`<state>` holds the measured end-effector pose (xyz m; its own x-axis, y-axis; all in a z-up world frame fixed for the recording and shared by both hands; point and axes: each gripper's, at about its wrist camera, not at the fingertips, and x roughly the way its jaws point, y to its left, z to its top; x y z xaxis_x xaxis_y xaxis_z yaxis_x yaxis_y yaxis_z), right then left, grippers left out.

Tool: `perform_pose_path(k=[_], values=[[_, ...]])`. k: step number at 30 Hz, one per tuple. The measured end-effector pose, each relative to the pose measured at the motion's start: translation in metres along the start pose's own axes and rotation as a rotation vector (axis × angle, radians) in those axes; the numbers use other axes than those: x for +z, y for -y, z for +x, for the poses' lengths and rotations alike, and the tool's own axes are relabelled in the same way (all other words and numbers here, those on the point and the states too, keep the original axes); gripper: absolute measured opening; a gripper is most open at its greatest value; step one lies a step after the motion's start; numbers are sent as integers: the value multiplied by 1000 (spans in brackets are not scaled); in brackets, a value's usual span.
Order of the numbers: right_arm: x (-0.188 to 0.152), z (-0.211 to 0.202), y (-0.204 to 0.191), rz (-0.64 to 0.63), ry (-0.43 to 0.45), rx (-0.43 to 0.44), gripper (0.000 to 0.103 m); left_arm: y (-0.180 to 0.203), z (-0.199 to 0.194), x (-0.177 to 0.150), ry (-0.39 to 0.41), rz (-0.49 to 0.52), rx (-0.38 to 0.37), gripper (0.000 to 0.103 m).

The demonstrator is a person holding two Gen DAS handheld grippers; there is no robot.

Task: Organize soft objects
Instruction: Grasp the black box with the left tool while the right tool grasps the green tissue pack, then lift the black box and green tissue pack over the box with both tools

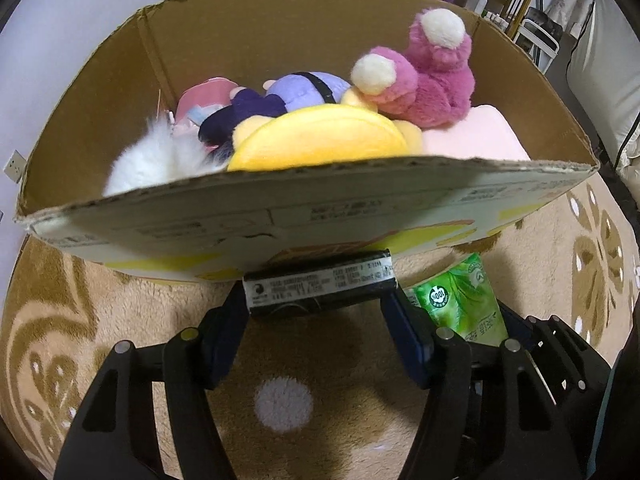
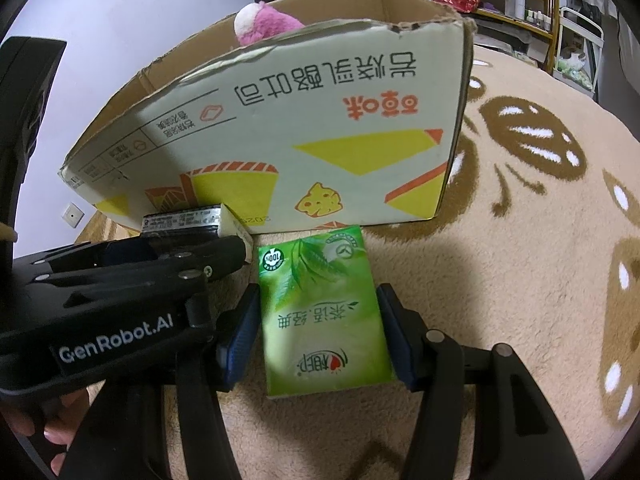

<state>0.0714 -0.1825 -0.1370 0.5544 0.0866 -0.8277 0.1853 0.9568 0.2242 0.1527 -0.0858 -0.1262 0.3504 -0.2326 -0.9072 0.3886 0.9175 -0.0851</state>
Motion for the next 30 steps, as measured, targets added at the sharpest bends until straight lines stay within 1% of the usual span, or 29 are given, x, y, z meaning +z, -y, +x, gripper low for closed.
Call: perform_pose_path(k=[2,9,17,30], values=[[0,0,1,2,1,1,61,-7,-1,-1,2,1,2,66],[1,0,2,2,3,2,60,-8,-8,-6,8,13,27,65],[-1,-6,0,-11,9,-7,59,-20,-18,-15,10,4,55,65],[-4,-19,-3,-35,22,-25,58,-34,-49,-34,38,5,93,64]])
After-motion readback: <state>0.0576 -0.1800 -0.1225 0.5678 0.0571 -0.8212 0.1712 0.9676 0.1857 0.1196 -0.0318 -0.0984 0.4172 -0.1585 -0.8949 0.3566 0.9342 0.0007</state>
